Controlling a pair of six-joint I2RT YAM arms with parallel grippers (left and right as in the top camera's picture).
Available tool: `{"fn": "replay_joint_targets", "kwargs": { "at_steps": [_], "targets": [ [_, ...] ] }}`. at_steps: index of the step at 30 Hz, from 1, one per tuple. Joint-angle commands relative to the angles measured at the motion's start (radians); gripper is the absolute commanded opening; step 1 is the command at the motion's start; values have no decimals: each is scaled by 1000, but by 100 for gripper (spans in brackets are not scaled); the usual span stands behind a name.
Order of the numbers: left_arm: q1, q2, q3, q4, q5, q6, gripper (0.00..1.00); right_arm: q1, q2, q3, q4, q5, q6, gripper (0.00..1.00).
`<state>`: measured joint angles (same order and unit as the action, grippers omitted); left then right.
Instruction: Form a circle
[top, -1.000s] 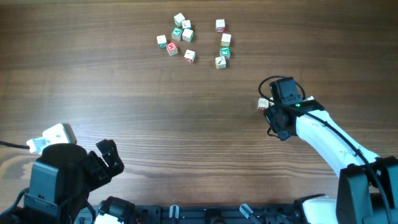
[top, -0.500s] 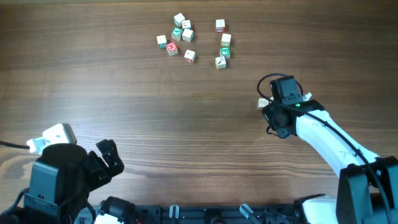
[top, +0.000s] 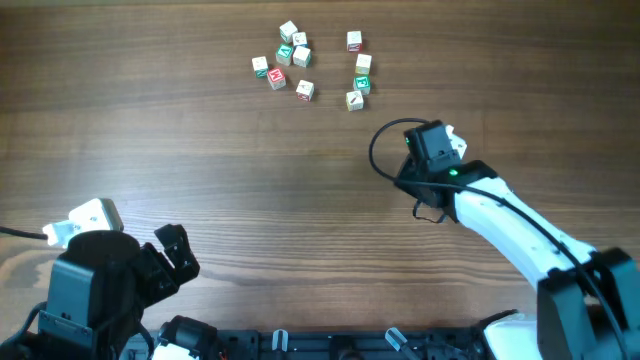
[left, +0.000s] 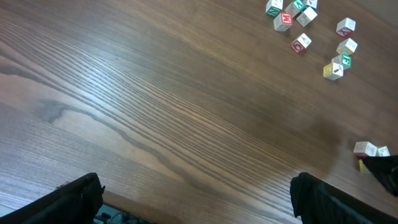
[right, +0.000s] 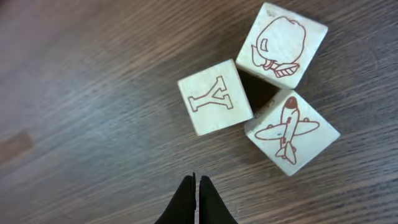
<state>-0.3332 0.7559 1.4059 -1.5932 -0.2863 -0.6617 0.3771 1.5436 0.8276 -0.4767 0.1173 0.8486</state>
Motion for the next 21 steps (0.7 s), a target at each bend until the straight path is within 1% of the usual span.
{"fn": "replay_joint_targets", "kwargs": {
  "at_steps": [1,4,6,9,11,14,21],
  "targets": [
    [5,2,0,2,5,-13,100,3,6,16,6,37,-34,5],
    [5,2,0,2,5,-13,100,3,6,16,4,45,-16,5],
    [5,2,0,2,5,-13,100,3,6,16,-3,69,25,5],
    [5,2,0,2,5,-13,100,3,5,17,21,99,27,5],
    [5,2,0,2,5,-13,100,3,5,19,27,147,73,5],
    [5,2,0,2,5,-13,100,-4,5,19,22,179,104,5],
    [5,2,0,2,5,-13,100,-20,24,17,21,230,124,5]
  ]
}}
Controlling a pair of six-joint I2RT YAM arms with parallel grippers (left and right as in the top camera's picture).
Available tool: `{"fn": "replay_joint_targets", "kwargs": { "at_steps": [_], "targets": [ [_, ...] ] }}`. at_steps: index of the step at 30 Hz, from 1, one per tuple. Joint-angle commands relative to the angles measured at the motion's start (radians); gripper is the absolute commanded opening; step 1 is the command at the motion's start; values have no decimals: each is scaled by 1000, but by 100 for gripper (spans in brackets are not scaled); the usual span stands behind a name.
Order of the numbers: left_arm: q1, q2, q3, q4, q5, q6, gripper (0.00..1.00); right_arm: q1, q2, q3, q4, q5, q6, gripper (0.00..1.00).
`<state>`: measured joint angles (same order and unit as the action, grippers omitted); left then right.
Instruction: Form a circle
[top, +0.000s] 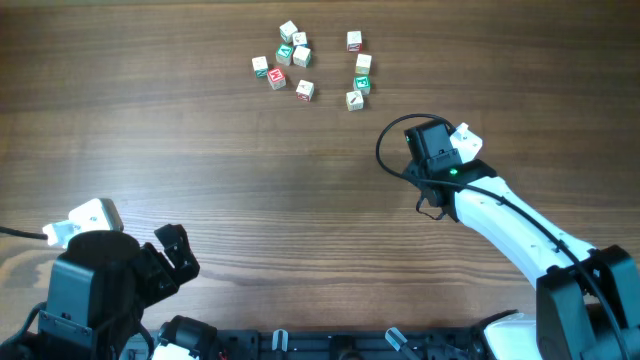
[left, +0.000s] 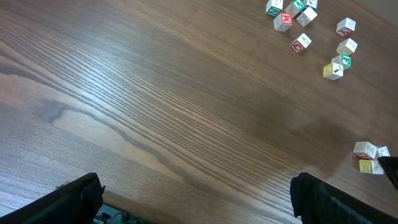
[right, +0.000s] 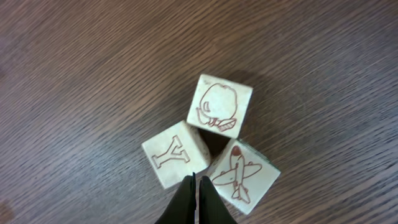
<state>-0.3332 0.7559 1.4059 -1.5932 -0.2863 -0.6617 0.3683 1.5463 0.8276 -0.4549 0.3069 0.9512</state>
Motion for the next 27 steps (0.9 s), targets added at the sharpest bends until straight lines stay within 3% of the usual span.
{"fn": "replay_joint_targets", "kwargs": {
  "at_steps": [1,27],
  "targets": [
    [5,2,0,2,5,-13,100,-22,26,17,3,40,21,5],
    [5,2,0,2,5,-13,100,-43,78,17,88,7,-16,5]
  ]
}}
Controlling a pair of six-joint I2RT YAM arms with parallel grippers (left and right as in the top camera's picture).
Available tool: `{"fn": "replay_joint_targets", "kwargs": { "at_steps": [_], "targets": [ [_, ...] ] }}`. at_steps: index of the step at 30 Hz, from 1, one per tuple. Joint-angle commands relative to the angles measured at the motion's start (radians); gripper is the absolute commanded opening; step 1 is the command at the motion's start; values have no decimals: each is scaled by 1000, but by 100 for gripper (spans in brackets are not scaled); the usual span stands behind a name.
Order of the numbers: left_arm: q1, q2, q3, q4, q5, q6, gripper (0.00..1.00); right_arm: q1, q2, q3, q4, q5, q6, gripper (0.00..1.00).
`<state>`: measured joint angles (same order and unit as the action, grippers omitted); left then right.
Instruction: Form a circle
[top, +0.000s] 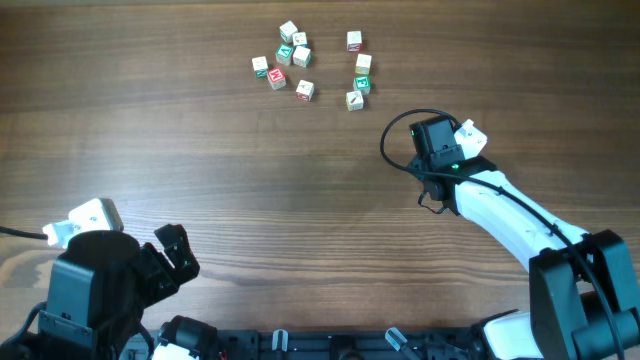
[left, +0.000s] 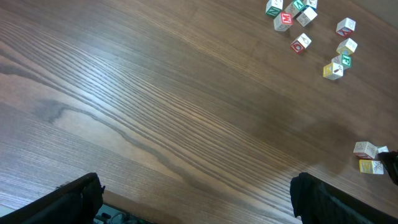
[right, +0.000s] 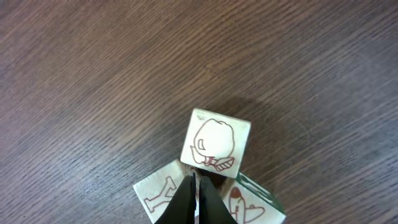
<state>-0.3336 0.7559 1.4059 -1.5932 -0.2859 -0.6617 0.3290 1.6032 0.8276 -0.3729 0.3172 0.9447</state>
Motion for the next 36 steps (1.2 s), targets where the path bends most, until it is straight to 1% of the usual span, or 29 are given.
{"fn": "replay_joint_targets", "kwargs": {
  "at_steps": [1,36],
  "targets": [
    [5,2,0,2,5,-13,100,-3,21,17,6,-4,-10,5],
    [5,2,0,2,5,-13,100,-9,28,16,-2,-57,28,5]
  ]
}}
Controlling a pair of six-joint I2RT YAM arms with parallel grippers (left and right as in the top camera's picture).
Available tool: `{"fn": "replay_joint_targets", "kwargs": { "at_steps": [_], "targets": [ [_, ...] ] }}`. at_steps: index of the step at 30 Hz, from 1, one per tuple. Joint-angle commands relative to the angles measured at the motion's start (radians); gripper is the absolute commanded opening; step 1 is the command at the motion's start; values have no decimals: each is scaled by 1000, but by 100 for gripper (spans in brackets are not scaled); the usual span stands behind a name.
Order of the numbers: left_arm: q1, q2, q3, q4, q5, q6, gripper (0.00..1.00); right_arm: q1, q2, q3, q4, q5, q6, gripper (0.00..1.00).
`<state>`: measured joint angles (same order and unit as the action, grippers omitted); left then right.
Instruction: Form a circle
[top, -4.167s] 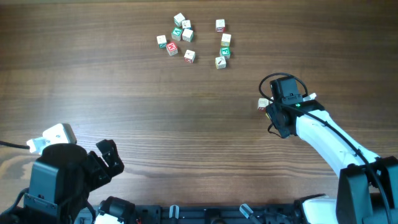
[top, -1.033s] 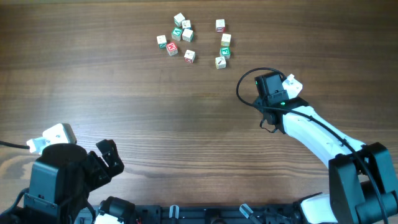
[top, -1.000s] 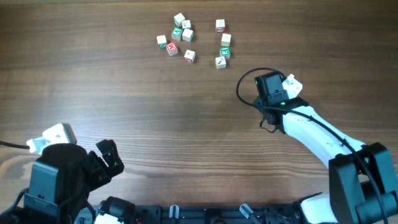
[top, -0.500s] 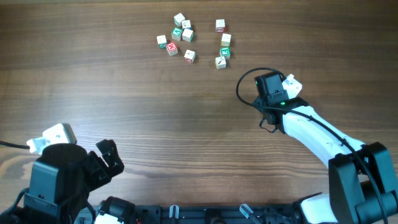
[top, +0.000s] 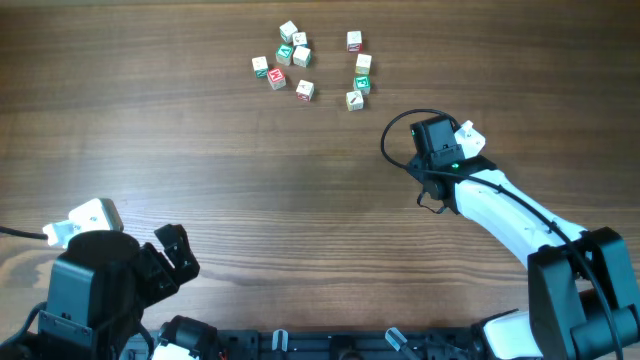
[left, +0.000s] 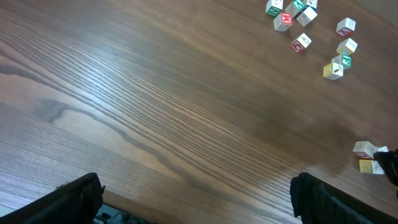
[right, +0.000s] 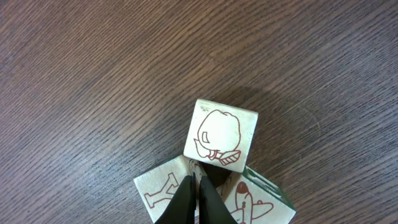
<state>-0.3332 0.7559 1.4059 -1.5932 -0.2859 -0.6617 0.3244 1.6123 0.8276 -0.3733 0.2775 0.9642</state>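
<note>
Three pale wooden blocks huddle together under my right gripper (right: 196, 182): a picture block (right: 221, 134), a Y block (right: 158, 191) and an airplane block (right: 261, 205). The gripper is shut and its tip points into the gap where the three meet. From overhead this trio (top: 466, 132) peeks out beside the right wrist. Several more blocks lie at the far side: a left bunch (top: 283, 60) and a right column (top: 359, 70). My left gripper (left: 196, 183) hangs open and empty over bare wood near the front left.
The wooden table (top: 200, 160) runs wide between the two arms. My left arm's base (top: 100, 280) stands at the front left corner. A black cable (top: 395, 130) loops off the right wrist toward the block column.
Hardly anything differs. In the right wrist view the three blocks sit slightly higher and more of the Y block shows. The shut tip still points at their shared gap. The left arm is still.
At first my shut right gripper was short of the trio, just near the Y block. Then its tip reached the gap between the Y and airplane blocks. After that it stood over the trio's middle, where it remains. The left arm never moved.
</note>
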Motion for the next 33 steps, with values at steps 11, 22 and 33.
{"fn": "replay_joint_targets", "kwargs": {
  "at_steps": [11,22,33],
  "targets": [
    [5,2,0,2,5,-13,100,-4,18,17,-2,-25,7,5],
    [5,2,0,2,5,-13,100,-4,13,19,-10,-40,5,5],
    [5,2,0,2,5,-13,100,-4,-9,20,-33,-25,3,5]
  ]
}}
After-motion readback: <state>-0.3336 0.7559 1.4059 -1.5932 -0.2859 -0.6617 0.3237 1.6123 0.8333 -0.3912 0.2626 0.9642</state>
